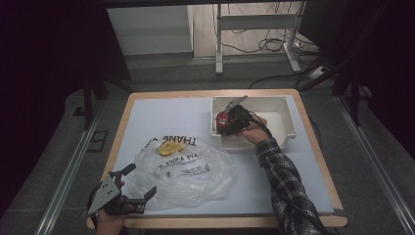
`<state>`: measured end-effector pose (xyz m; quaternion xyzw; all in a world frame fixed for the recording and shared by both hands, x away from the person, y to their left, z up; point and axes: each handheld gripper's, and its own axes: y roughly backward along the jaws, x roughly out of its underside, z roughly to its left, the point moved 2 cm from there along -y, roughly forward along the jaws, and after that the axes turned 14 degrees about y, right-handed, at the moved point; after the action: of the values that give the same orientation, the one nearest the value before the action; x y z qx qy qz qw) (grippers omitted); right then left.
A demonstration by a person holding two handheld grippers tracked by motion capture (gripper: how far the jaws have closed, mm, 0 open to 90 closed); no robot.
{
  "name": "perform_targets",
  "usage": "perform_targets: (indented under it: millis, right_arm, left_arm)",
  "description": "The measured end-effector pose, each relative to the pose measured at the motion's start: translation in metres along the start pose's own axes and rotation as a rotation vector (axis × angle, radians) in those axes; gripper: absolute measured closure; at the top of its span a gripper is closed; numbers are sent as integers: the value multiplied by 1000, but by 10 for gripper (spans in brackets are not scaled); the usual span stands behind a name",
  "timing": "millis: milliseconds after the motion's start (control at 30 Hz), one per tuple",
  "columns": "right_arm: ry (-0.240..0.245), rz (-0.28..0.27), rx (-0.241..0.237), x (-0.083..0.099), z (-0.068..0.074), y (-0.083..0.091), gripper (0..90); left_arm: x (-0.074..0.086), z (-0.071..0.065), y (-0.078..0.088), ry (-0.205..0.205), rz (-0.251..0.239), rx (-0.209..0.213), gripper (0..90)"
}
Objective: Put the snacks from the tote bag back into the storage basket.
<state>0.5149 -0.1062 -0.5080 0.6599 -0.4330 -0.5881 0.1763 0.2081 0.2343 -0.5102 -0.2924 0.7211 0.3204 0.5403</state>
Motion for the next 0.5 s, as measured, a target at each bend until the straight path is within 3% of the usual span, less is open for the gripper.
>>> perform_targets:
  millis: [500]
  right_arm:
    - [17, 10, -24, 0, -1, -8, 259]
  left_arm:
    - [0, 0, 0, 0, -1, -1, 0]
